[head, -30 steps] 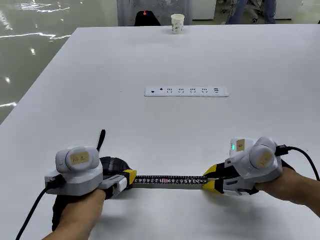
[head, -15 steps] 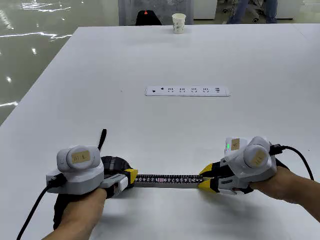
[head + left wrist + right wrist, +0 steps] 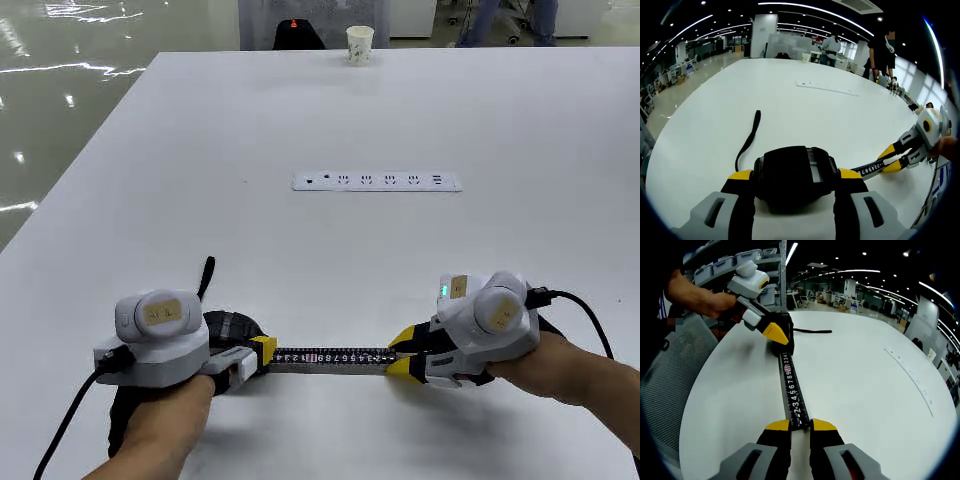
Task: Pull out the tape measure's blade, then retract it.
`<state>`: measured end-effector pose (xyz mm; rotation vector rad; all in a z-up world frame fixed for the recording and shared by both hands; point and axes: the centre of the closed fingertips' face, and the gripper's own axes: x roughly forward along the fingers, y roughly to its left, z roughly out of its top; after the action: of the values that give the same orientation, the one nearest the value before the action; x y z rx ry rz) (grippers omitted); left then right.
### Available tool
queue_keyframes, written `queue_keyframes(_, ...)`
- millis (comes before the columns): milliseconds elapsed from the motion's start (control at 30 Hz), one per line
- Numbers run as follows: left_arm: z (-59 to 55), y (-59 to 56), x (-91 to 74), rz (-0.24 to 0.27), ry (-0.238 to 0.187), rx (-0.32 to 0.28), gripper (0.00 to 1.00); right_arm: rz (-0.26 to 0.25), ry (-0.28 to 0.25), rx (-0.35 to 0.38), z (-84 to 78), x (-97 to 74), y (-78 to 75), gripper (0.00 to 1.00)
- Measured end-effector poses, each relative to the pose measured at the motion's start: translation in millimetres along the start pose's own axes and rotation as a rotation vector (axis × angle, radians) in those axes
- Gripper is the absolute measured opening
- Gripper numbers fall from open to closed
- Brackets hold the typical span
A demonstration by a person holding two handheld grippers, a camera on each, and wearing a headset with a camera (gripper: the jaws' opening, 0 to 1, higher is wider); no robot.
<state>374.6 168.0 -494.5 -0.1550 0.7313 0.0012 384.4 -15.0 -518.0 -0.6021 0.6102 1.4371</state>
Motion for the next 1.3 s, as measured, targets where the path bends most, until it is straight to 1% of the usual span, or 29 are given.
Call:
queue_keyframes(533,-0.6,0.0,-0.3,-0.003,0.002,-0.005,0.59,0.014,-0.01,-0.003,12.3,12.1,4.0,0.1)
queue_keyframes(1300,0.9,-0.1,1.3,-0.007,0.003,-0.014,0.59,0.028,-0.032,-0.004,29.2,30.3,5.2,0.1)
